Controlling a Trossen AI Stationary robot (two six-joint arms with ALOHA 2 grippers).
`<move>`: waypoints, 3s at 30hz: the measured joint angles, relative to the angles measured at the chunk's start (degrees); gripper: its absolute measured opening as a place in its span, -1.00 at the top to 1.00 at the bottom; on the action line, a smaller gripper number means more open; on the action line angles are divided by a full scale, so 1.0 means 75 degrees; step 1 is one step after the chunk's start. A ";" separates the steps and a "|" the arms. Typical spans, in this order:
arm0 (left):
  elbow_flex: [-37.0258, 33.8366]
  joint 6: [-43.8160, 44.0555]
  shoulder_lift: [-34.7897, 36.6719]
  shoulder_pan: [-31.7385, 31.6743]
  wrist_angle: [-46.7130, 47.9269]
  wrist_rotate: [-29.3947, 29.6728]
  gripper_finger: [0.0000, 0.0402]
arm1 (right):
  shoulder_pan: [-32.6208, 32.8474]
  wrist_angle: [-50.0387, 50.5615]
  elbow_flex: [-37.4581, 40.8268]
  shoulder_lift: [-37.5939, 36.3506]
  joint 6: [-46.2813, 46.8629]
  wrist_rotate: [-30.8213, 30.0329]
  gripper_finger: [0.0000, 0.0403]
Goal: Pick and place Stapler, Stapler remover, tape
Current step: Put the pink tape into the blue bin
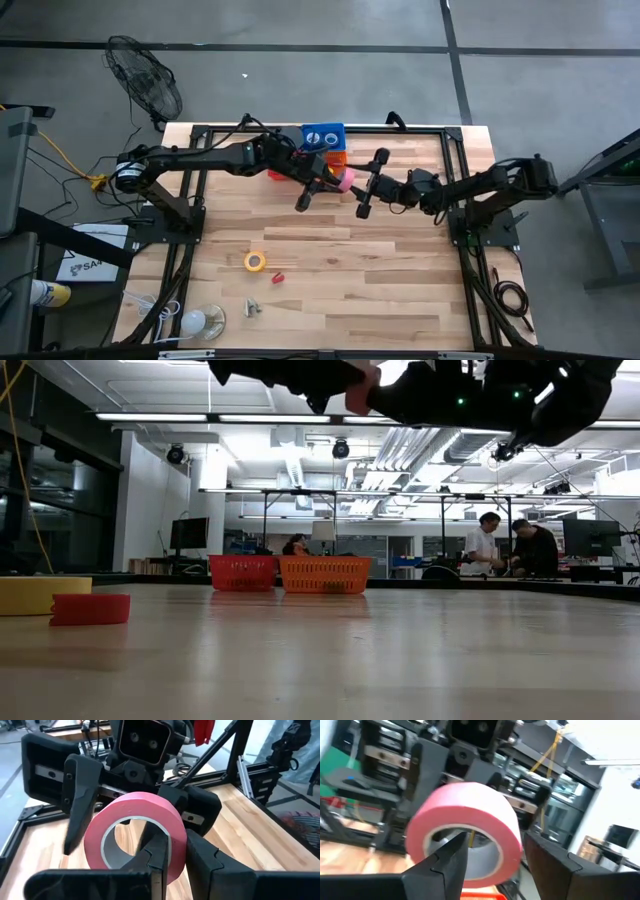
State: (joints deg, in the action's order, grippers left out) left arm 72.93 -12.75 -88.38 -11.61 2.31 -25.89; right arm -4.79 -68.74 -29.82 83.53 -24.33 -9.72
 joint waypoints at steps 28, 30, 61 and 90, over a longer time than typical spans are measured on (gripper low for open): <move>0.0017 -0.0070 0.0006 0.0003 0.0163 0.0536 0.80 | 0.0605 0.0162 0.0006 -0.0103 -0.1255 -0.2039 0.49; 0.0017 -0.0075 0.0009 0.0006 0.0174 0.0536 0.80 | 0.0605 0.0161 0.0006 -0.0103 -0.1250 -0.2039 0.56; 0.0038 -0.0684 0.0692 -0.0006 0.2000 0.5194 -0.15 | -0.1120 0.6184 -0.2127 -0.0089 0.0290 -0.1008 0.86; -0.0578 0.0000 0.1421 -0.1295 0.5252 0.6915 -0.15 | -0.4300 1.4058 -0.9907 0.4963 -0.0417 0.1274 0.86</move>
State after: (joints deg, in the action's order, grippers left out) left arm 68.59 -12.75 -77.72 -21.33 41.70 25.97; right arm -37.03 36.69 -104.13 120.76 -27.46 -0.17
